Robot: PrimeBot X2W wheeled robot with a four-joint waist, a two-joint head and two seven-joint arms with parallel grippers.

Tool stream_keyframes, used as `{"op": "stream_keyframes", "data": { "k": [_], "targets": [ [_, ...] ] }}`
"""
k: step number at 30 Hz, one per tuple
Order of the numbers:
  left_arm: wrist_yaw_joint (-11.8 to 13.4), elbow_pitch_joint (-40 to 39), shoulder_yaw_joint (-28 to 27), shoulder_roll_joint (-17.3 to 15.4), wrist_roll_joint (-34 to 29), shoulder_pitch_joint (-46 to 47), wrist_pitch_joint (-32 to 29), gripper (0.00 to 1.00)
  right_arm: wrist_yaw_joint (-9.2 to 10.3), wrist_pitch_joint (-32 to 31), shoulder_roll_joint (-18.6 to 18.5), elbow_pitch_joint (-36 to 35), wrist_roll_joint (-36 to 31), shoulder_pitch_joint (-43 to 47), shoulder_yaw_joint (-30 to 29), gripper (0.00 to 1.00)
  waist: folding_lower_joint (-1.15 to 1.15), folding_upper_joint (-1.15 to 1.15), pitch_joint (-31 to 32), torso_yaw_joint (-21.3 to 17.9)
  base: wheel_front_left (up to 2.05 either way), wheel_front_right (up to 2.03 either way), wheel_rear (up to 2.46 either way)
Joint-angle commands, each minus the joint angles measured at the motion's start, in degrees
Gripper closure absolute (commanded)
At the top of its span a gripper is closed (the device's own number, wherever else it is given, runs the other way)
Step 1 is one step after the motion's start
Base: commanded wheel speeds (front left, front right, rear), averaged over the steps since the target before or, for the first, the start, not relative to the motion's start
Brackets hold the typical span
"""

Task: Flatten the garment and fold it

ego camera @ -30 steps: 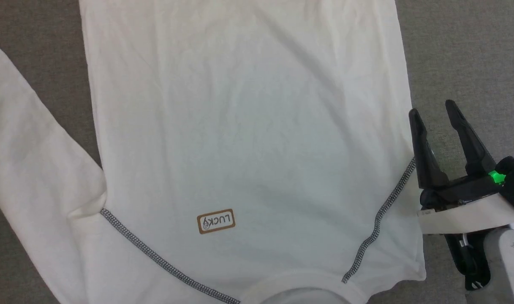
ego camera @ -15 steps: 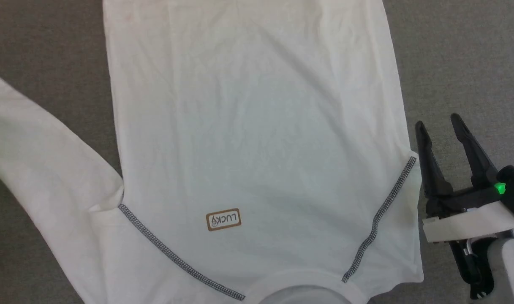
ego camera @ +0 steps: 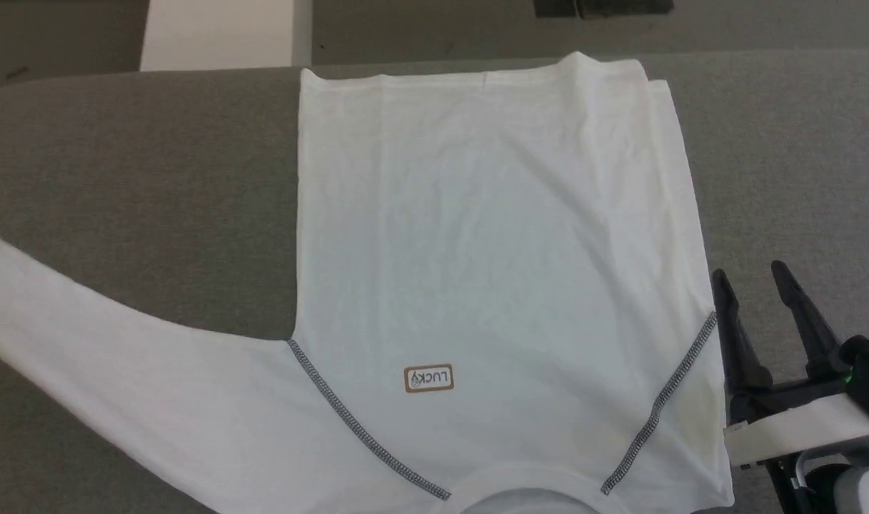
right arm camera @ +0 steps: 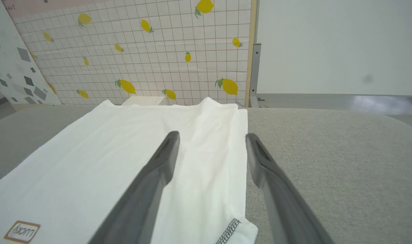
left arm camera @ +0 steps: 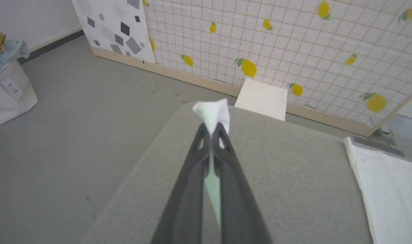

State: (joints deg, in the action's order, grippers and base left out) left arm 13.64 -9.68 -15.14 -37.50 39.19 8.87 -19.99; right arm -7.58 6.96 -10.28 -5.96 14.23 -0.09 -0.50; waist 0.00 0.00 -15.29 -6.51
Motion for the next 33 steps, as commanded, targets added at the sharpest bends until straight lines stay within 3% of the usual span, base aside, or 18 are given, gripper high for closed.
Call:
{"op": "stream_keyframes", "data": {
  "k": [1,4,8,15,21,25,33],
  "targets": [
    [-0.62,-2.43,-0.38,1.08,1.66,-0.54,0.64,1.0,0.09,-0.52,0.5,-0.69,-0.49,0.88,-0.12,0.0,0.0,0.0,4.45,4.07,0.0,0.0,0.0],
    [-1.34,-8.04,0.25,2.71,3.58,-0.81,0.64,1.0,0.09,-1.36,0.89,-1.67,-0.85,1.68,-0.08,0.0,0.0,0.0,5.03,4.43,0.0,0.0,0.0],
    [-2.69,-15.18,5.18,5.0,5.5,0.88,-0.49,1.0,0.09,-2.09,1.02,-2.69,-0.94,2.21,-0.27,0.0,0.0,0.0,5.48,4.38,0.0,0.0,0.0],
    [-5.78,-18.15,22.4,10.28,3.26,10.03,-2.92,1.0,0.09,-2.51,1.03,-2.91,-0.44,2.5,-0.54,0.0,0.0,0.0,5.53,2.69,0.0,0.0,0.0],
    [-7.79,-11.56,37.08,21.39,0.65,17.24,-1.33,1.0,0.09,-2.3,1.34,-2.6,-0.39,2.49,-1.05,0.0,0.0,0.0,4.89,0.23,0.0,0.0,0.0],
    [-9.67,-3.33,44.74,26.89,-1.17,19.21,-0.31,1.0,0.09,-2.29,1.77,-3.01,-0.68,2.14,-1.19,0.0,0.0,0.0,4.25,-2.12,0.0,0.0,0.0],
    [-14.99,11.67,56.41,30.57,-2.56,17.43,-1.91,1.0,0.09,-2.07,2.02,-2.8,-0.58,2.1,-1.82,0.0,0.0,0.0,2.97,-5.42,0.0,0.0,0.0]
  ]
}}
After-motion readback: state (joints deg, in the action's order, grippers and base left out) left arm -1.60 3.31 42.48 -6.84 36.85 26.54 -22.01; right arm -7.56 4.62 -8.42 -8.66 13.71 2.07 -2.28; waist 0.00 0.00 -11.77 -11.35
